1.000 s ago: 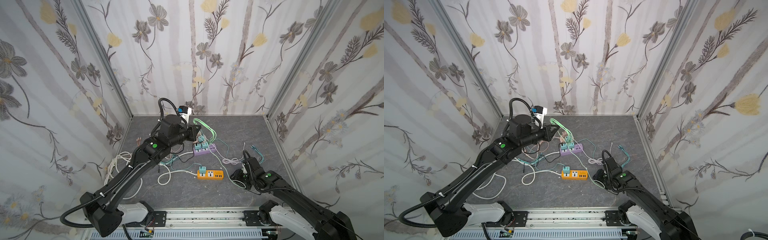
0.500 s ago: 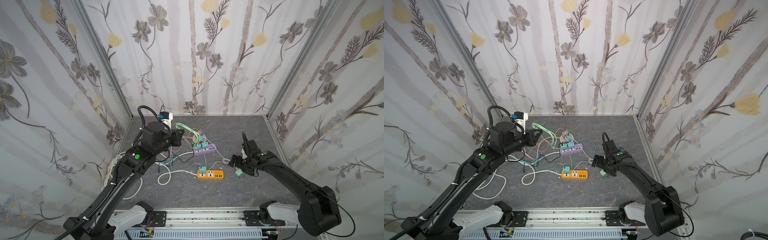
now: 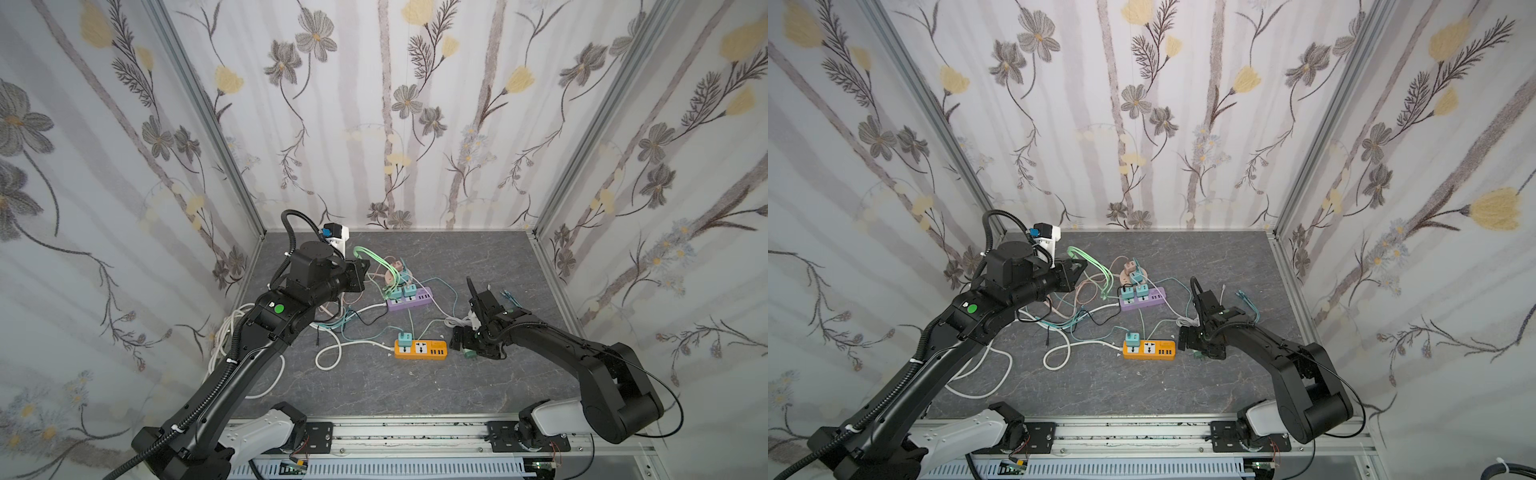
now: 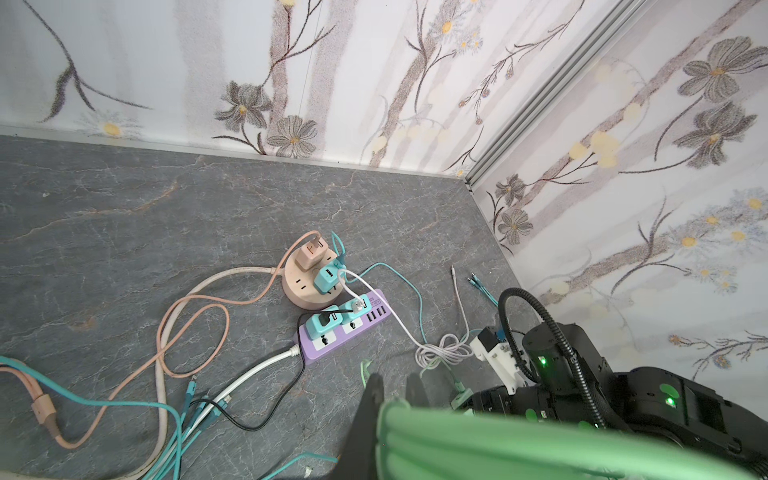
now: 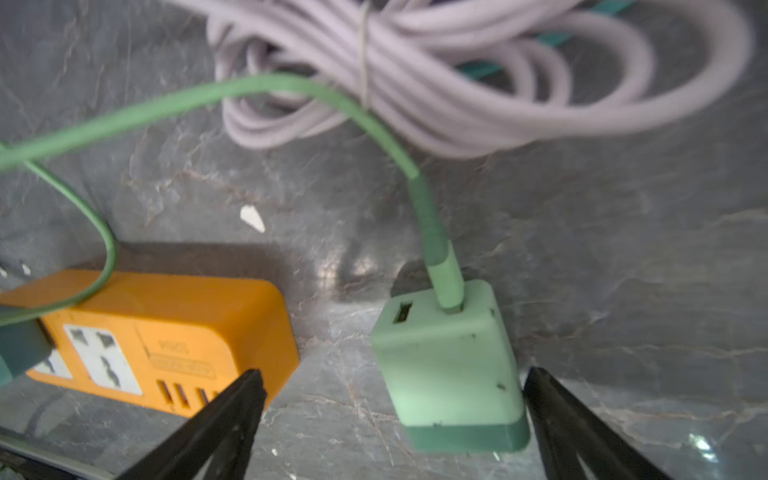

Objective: Insert the plug
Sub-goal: 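Carry the pale green charger with the right gripper toward the orange strip, then bring the green charger to the left gripper and close the left gripper on it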

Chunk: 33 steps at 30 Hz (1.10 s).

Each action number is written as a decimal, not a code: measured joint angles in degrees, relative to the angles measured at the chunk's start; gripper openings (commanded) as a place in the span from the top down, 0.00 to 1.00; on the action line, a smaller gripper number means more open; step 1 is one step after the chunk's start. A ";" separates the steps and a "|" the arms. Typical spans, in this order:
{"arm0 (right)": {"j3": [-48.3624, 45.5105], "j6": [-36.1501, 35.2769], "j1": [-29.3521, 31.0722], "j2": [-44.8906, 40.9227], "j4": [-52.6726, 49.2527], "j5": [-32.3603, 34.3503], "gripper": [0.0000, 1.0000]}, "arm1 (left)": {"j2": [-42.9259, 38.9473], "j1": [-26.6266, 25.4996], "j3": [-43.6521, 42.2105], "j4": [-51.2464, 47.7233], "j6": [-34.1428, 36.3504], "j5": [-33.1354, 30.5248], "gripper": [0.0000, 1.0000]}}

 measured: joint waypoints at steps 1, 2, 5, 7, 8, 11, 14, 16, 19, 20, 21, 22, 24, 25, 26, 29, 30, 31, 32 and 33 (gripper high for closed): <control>-0.26 -0.39 1.40 -0.13 -0.04 0.13 0.07 | 0.48 0.00 0.35 -0.02 0.04 0.02 1.00; -0.39 -0.50 2.64 -0.13 -0.22 0.72 0.11 | 0.96 0.00 0.68 -0.04 0.22 0.02 1.00; -0.33 -0.74 5.46 0.26 -0.70 2.45 0.23 | 2.05 0.00 1.46 -0.02 0.44 0.46 1.00; 0.15 -0.74 6.51 1.25 -1.55 4.20 0.30 | 2.40 0.00 1.68 -0.02 0.46 0.96 1.00; 0.59 -0.72 6.88 1.90 -2.03 5.46 0.34 | 2.51 0.00 1.73 -0.02 0.52 1.07 1.00; 2.36 -0.68 7.96 5.29 -3.08 8.55 0.39 | 2.71 0.00 1.81 -0.04 0.85 1.07 1.00; 3.98 -0.24 8.85 7.52 -4.42 10.69 0.47 | 2.71 0.00 1.92 -0.04 1.01 1.11 1.00; 4.61 0.31 9.22 8.37 -5.27 11.96 0.55 | 2.71 0.00 2.03 -0.20 1.31 1.11 1.00; 4.70 0.74 10.29 8.00 -5.62 13.68 0.61 | 3.04 0.00 3.98 -1.77 1.53 1.14 1.00; 4.35 0.74 10.88 7.19 -5.73 14.47 0.62 | 3.32 -0.26 5.33 -2.36 1.70 1.11 1.00; 3.80 0.76 11.45 5.66 -6.08 15.06 0.64 | 3.78 -0.68 7.06 -2.86 1.97 0.96 1.00; 3.23 0.81 11.98 3.82 -6.32 15.76 0.65 | 4.24 -1.18 8.48 -3.02 2.34 0.63 1.00; 1.40 1.18 13.20 -2.16 -6.29 17.27 0.68 | 6.43 -3.19 12.94 -3.63 3.30 0.37 1.00; 0.37 1.20 13.86 -4.90 -6.01 17.62 0.68 | 7.65 -4.13 14.62 -3.63 3.74 0.20 1.00; -0.76 1.27 14.56 -8.17 -6.03 17.99 0.69 | 9.68 -5.46 16.90 -3.67 4.74 -0.42 1.00; -3.69 1.36 16.63 -17.20 -5.75 18.27 0.70 | 17.55 -9.31 24.39 -3.91 6.40 -1.05 1.00; -4.35 1.36 17.14 -20.04 -5.86 18.14 0.70 | 20.72 -10.45 27.28 -3.91 6.64 -1.07 1.00; -4.87 1.36 17.53 -22.56 -5.79 17.94 0.70 | 22.93 -11.19 29.53 -4.02 7.19 -1.05 1.00; -5.42 1.22 17.99 -25.07 -5.60 17.75 0.72 | 25.97 -11.91 32.68 -3.63 7.69 -0.81 1.00; -6.08 1.14 18.23 -27.58 -5.33 17.59 0.74 | 28.94 -12.39 35.93 -3.13 7.69 -0.37 1.00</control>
